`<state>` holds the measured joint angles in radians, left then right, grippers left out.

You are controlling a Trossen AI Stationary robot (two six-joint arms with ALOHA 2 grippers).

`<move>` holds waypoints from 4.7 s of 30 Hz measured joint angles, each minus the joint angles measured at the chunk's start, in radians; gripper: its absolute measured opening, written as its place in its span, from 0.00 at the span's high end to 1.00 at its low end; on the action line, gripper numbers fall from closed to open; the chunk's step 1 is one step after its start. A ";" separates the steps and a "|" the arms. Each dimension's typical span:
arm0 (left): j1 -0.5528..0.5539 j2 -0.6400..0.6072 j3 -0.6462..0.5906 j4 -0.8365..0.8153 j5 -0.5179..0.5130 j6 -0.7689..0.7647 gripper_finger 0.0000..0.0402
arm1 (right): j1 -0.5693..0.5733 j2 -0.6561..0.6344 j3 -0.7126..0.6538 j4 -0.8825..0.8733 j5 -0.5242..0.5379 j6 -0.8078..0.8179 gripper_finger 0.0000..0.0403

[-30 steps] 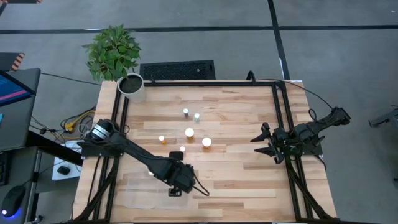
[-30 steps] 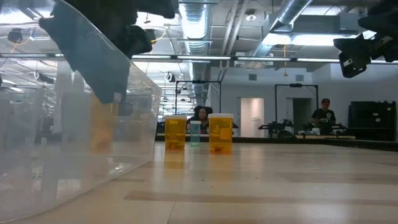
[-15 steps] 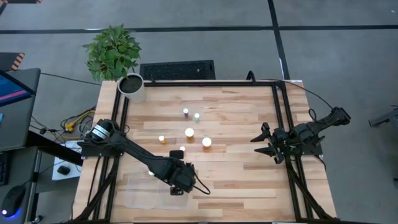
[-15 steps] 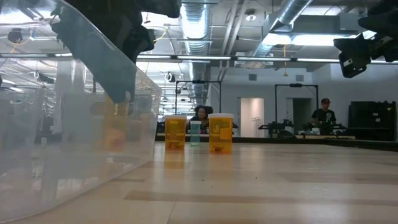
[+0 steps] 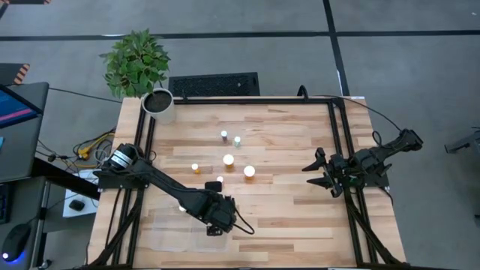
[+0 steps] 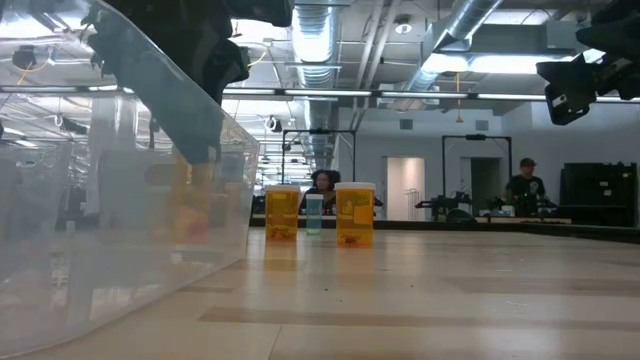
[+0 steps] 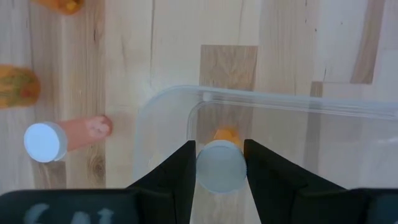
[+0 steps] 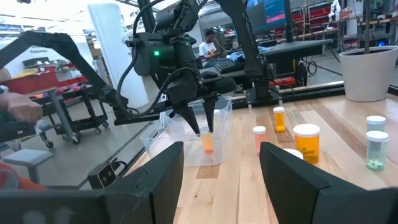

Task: Pick and place medicine bottles into bin by pill shape (circle, oval)
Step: Put the small orange capsule bottle into the right transparent bin, then put the small pink tablet bottle into the left transparent bin

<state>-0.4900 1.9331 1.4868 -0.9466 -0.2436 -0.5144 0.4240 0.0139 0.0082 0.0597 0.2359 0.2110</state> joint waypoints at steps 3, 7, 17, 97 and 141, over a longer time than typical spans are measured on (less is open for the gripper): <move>0.000 0.000 0.000 -0.001 -0.004 -0.006 0.70 | 0.000 0.000 0.000 0.000 0.000 0.000 0.44; -0.001 0.009 0.001 0.003 -0.002 -0.008 0.70 | 0.000 0.000 0.000 0.000 0.000 0.000 0.44; -0.002 0.030 0.006 0.006 0.021 0.000 0.70 | 0.000 -0.002 0.000 0.000 -0.001 0.000 0.44; 0.314 -0.276 -0.372 0.289 0.084 0.425 0.36 | 0.000 -0.001 0.000 -0.001 -0.002 0.000 0.44; 0.339 -0.263 -0.404 0.332 0.116 0.369 0.73 | 0.000 -0.001 0.000 -0.003 -0.002 0.001 0.44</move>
<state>-0.1513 1.6699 1.0831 -0.6150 -0.1272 -0.1457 0.4243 0.0128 0.0082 0.0569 0.2344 0.2120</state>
